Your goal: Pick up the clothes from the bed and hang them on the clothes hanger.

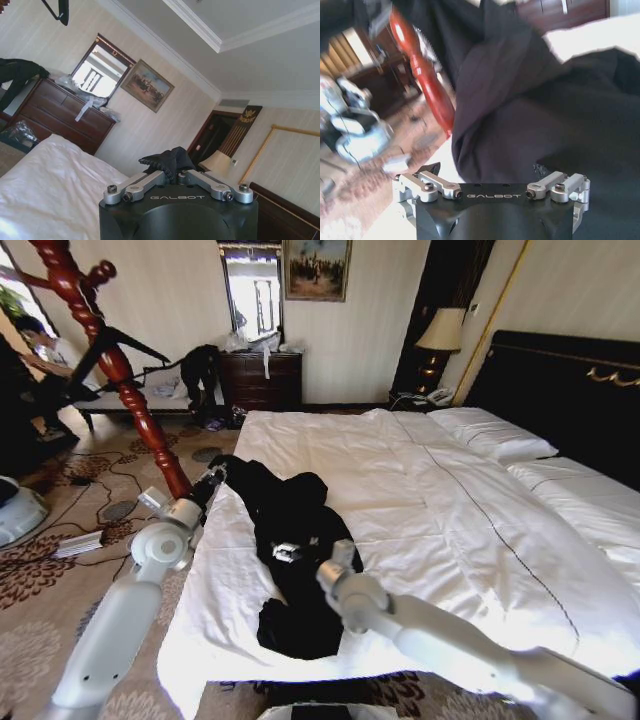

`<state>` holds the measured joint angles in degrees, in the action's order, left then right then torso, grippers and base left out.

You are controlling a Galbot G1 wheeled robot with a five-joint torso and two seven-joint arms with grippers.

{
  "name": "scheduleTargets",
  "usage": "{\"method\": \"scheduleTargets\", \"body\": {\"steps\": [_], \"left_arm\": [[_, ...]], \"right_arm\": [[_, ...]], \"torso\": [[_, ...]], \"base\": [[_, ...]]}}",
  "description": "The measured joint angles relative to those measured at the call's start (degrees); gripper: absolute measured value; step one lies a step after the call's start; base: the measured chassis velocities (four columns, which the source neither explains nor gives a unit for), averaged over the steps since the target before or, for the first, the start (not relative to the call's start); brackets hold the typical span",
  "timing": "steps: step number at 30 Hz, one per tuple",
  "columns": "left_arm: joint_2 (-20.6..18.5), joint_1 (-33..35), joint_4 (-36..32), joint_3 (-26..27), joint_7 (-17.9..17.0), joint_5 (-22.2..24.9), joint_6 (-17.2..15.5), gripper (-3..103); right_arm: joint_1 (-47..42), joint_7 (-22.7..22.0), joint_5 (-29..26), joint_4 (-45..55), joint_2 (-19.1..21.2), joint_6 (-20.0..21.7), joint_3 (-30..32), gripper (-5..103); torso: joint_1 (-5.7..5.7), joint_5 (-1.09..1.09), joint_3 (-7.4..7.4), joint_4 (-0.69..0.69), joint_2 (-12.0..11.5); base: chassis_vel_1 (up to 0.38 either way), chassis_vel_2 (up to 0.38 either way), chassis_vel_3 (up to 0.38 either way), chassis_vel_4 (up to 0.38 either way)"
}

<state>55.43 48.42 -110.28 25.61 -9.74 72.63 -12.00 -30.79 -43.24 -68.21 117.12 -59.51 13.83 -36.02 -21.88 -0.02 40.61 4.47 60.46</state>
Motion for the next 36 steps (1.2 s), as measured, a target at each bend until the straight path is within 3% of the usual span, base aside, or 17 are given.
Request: {"method": "scheduleTargets", "body": {"steps": [2,3,6,10,12,13,15,18,23,28,30,34,36], "left_arm": [[0.1,-0.3,0.1,-0.1,-0.1,0.1,0.0,0],[0.2,-0.6,0.1,-0.3,-0.2,0.1,-0.1,0],[0.2,-0.6,0.1,-0.3,-0.2,0.1,-0.1,0],[0.2,-0.7,-0.1,-0.6,-0.3,0.1,-0.1,0],[0.1,-1.1,0.0,-0.8,-0.4,0.2,-0.2,0],[0.2,-1.3,0.1,-0.9,-0.4,0.2,-0.2,0],[0.2,-1.5,0.1,-0.9,-0.5,0.4,-0.2,0],[0.3,-1.7,0.3,-1.0,-0.6,0.7,-0.2,0],[0.6,-2.0,0.5,-1.3,-0.6,0.7,-0.2,0],[1.0,-2.1,0.6,-1.6,-0.6,0.6,-0.2,0],[1.0,-2.1,0.6,-1.6,-0.6,0.6,-0.2,0],[0.5,-2.1,0.6,-1.6,-0.9,0.6,-0.2,0],[0.4,-2.1,0.6,-1.5,-0.9,0.6,-0.2,0]], "right_arm": [[0.5,-2.2,-0.1,-0.7,-1.9,1.3,-0.8,100],[1.2,-4.3,0.2,-2.6,-4.9,2.4,-2.0,100],[1.8,-4.2,0.9,-4.5,-6.6,2.3,-2.4,100],[2.3,-0.9,1.8,-6.6,-7.1,-0.1,-2.5,101],[2.3,0.7,2.2,-7.1,-6.2,-1.0,-2.5,96],[2.1,1.1,2.4,-7.3,-5.4,-1.2,-2.4,86],[1.9,1.1,2.5,-7.3,-4.8,-1.2,-2.3,86],[1.3,1.1,3.0,-7.5,-3.3,-1.2,-1.9,70],[0.9,0.6,3.1,-7.8,-2.5,-1.1,-1.3,59],[0.6,0.5,3.2,-8.4,-1.7,-2.0,-0.6,32],[0.5,0.6,3.1,-8.4,-1.6,-2.1,-0.5,32],[0.2,4.0,2.5,-7.9,-0.2,-5.1,0.1,10],[0.0,5.1,2.2,-7.6,0.3,-5.8,0.4,10]], "torso": [[0.0,0.0,0.0,0.01,0.0],[0.0,0.0,0.0,-0.01,0.0],[0.0,0.0,0.0,-0.03,0.0],[0.0,0.0,0.0,-0.01,0.0],[0.0,0.0,0.0,0.0,0.0],[0.0,0.01,0.0,0.01,0.0],[0.0,0.01,0.0,0.01,0.0],[0.0,0.01,0.0,0.0,0.0],[0.0,0.02,0.0,0.0,0.0],[0.0,0.02,0.0,-0.01,0.0],[0.0,0.02,0.0,-0.01,0.0],[0.0,0.02,0.0,-0.01,0.0],[0.0,0.02,0.0,-0.01,0.0]], "base": [[0.0,0.0,0.0,0.0],[0.0,0.0,0.0,0.0],[0.0,0.0,0.0,0.0],[0.0,0.0,0.0,0.0],[0.0,0.0,0.0,0.0],[0.0,0.0,0.0,0.0],[0.0,0.0,0.0,0.0],[0.0,0.0,0.0,0.0],[0.0,0.0,0.0,0.0],[0.0,0.0,0.0,0.0],[0.0,0.0,0.0,0.0],[0.0,0.0,0.0,0.0],[0.0,0.0,0.0,0.0]]}}
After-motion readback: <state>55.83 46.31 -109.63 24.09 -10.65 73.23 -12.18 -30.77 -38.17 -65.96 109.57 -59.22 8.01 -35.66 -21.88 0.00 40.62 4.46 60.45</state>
